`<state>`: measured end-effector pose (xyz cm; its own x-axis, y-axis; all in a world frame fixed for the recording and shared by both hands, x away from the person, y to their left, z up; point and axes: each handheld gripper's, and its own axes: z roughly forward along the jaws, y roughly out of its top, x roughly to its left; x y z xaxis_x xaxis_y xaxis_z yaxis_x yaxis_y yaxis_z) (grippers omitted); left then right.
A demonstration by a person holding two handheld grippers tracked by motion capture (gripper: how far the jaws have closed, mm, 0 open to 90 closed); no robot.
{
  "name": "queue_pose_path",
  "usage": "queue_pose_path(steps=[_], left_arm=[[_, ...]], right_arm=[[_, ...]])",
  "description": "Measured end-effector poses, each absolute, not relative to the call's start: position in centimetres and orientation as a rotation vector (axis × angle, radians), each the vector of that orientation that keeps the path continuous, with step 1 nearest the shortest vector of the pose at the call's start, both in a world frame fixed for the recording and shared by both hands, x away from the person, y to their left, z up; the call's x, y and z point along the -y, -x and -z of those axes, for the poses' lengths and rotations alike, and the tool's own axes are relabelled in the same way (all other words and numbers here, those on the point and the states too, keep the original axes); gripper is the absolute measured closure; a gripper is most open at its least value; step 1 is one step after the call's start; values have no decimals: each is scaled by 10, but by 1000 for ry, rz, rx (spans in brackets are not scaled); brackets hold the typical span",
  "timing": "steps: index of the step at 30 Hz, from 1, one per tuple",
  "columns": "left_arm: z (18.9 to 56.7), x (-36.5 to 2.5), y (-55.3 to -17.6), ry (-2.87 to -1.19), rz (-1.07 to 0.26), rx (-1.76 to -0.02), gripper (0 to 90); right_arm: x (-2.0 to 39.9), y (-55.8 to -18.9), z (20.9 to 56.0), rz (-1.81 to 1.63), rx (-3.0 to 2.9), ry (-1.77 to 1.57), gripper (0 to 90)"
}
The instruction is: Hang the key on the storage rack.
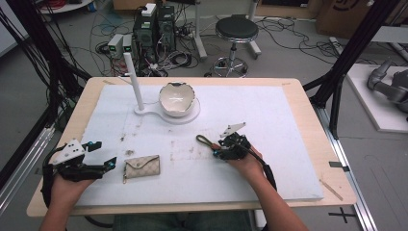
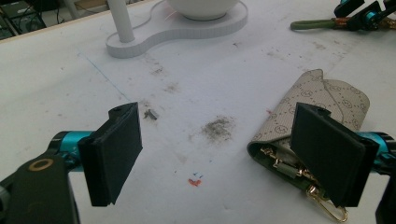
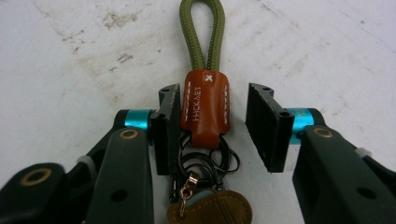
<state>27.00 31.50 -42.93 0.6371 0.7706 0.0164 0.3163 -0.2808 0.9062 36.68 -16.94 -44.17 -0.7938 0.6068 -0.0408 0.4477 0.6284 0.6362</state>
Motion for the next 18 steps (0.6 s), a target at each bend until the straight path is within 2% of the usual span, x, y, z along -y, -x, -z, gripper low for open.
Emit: queue_pose_path(steps=[6, 13, 18], left_arm=[[430, -314, -270, -1863, -571, -872, 168], [429, -316, -270, -1847, -581, -879, 170], [430, -318, -270, -1836, -571, -880, 170]], right_arm=[[168, -364, 441, -925, -2621, -837, 702], [171, -364, 437, -975, -2602, -858, 724], [175, -363, 414, -1148, -2503, -843, 726]])
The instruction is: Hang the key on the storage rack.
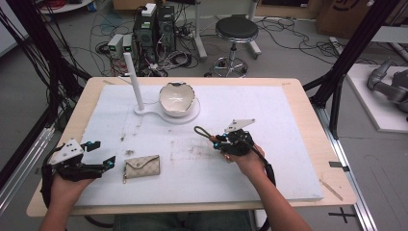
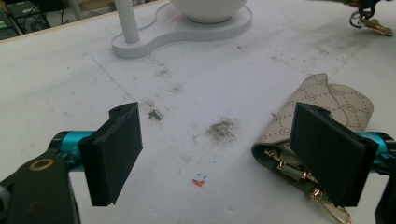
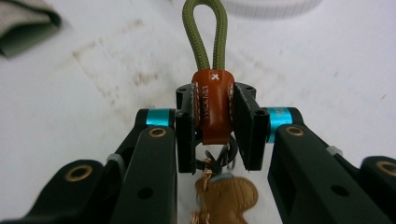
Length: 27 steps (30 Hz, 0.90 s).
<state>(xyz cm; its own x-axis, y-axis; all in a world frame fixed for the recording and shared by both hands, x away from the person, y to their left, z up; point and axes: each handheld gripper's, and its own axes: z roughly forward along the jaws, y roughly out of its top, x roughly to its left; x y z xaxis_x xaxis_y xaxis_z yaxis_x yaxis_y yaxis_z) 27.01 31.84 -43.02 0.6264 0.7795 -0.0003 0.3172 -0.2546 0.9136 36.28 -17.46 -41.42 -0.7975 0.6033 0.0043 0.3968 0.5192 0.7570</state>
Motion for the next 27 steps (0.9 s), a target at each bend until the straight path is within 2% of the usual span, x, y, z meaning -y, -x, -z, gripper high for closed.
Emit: queue_pose_path(steps=[9, 17, 27], left_arm=[[430, -316, -272, -1847, -563, -875, 170], [430, -313, -271, -1849, -568, -870, 170], [429, -314, -271, -1839, -579, -878, 170]], right_arm=[[164, -373, 372, -1254, -2417, -796, 725], [123, -391, 335, -1264, -2380, -689, 725], [80, -409, 314, -1228, -2369, -597, 725]])
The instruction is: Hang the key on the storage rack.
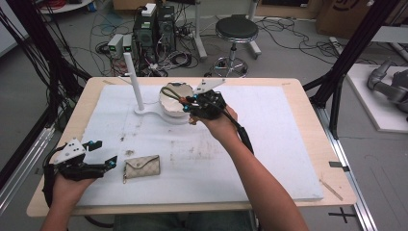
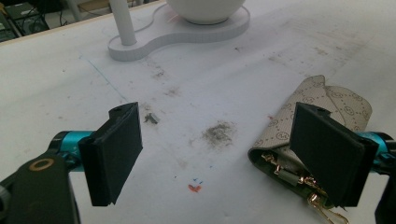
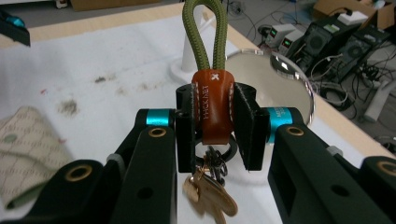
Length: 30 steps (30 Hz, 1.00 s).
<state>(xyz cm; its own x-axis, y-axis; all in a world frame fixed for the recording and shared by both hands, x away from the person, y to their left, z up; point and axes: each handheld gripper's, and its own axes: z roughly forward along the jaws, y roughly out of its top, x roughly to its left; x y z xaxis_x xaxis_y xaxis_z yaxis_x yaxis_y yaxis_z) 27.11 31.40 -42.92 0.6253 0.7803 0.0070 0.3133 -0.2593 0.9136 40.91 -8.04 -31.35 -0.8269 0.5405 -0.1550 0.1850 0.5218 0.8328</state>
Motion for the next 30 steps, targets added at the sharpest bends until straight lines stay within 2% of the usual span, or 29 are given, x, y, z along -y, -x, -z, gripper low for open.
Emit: queue_pose_path(steps=[19, 30], left_arm=[[431, -312, -274, -1857, -579, -881, 170], [432, -314, -274, -1863, -575, -880, 170]], right_arm=[[-9, -428, 276, -1235, -2349, -401, 725], [-43, -439, 277, -1116, -2343, -379, 724]])
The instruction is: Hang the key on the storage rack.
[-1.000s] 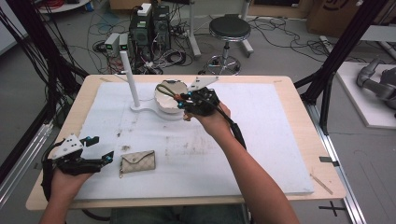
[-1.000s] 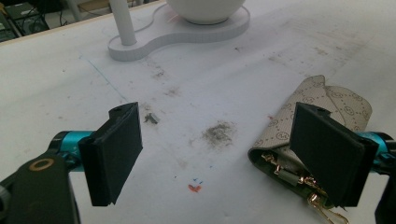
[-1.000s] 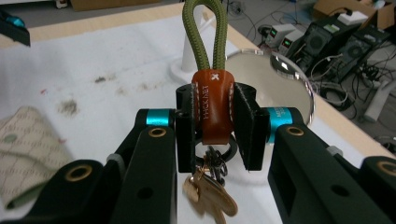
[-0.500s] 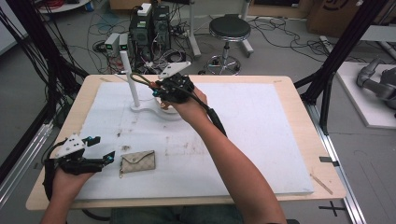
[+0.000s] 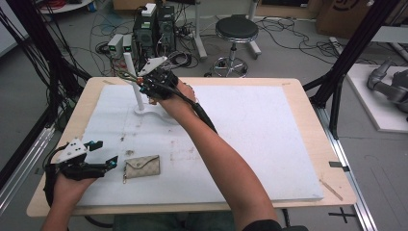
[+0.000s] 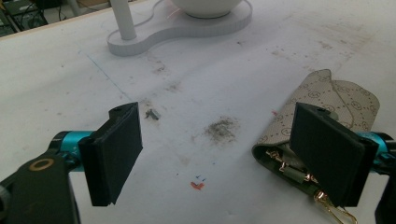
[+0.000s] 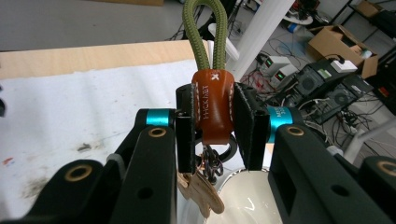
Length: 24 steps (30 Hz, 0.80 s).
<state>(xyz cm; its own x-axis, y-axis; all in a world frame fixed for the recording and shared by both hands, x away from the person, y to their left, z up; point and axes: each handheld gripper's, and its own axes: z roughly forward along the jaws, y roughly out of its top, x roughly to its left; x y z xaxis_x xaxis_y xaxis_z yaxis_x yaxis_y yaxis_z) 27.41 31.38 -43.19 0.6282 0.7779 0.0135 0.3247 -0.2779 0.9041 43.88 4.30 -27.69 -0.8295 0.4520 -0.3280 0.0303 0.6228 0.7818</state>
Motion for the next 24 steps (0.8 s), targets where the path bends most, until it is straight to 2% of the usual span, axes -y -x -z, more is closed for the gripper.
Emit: queue_pose_path(steps=[10, 12, 13, 14, 15, 18, 24], left_arm=[[433, -315, -274, -1860, -574, -887, 170], [433, -315, -274, -1864, -572, -884, 170], [433, -315, -274, -1865, -571, -884, 170], [433, -315, -274, -1863, -568, -886, 170], [434, -315, -274, -1863, -565, -888, 170], [434, -315, -274, -1867, -562, -886, 170], [432, -316, -271, -1861, -575, -882, 170]], right_arm=[[-45, -450, 287, -1044, -2341, -425, 713], [-45, -451, 288, -1031, -2339, -435, 681], [-46, -450, 289, -1014, -2325, -437, 571], [-46, -450, 289, -1014, -2325, -437, 571], [-46, -449, 288, -1006, -2319, -439, 512], [-39, -442, 282, -996, -2309, -423, 431], [-16, -430, 282, -1011, -2303, -419, 382]])
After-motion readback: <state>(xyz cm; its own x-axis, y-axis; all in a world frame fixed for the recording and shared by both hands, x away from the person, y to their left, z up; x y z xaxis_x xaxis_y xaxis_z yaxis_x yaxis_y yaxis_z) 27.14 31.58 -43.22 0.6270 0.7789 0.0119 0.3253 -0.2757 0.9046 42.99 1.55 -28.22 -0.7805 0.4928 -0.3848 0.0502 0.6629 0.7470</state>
